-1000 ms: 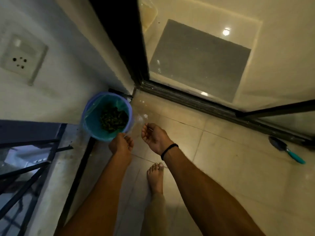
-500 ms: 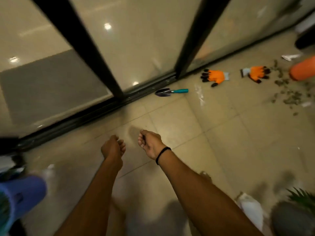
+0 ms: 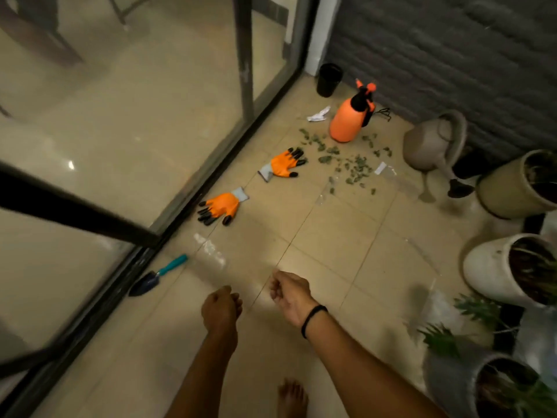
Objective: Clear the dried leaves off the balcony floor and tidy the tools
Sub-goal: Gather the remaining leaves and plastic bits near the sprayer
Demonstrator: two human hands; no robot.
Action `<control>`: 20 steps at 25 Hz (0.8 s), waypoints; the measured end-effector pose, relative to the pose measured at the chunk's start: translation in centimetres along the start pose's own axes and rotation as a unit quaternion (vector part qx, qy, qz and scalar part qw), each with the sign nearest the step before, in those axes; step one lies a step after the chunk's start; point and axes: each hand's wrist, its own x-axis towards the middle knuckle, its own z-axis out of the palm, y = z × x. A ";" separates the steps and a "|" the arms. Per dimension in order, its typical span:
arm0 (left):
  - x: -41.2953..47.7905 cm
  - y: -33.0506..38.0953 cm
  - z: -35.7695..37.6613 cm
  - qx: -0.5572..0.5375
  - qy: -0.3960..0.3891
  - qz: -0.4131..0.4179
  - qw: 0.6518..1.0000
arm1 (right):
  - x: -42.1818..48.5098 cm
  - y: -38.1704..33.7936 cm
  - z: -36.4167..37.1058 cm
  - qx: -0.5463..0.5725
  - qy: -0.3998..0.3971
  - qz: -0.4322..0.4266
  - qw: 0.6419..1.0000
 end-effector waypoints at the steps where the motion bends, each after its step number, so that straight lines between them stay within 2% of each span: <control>1: -0.8 1.2 3.3 0.014 -0.018 0.016 1.000 | 0.7 -3.2 -1.5 0.009 0.011 -0.017 1.000; 6: -1.2 6.6 18.6 0.140 -0.096 0.146 0.975 | 5.9 -16.7 -6.9 0.047 0.073 -0.092 0.992; 10: -1.1 10.4 29.2 0.280 -0.166 0.251 0.912 | 10.7 -24.1 -10.3 0.033 0.127 -0.139 0.981; 15: 0.2 12.1 39.7 0.410 -0.196 0.297 0.840 | 16.6 -28.8 -15.9 0.074 0.209 -0.128 0.967; 20: 1.1 10.4 48.1 0.478 -0.191 0.307 0.801 | 24.1 -31.6 -21.1 -0.011 0.282 -0.112 0.953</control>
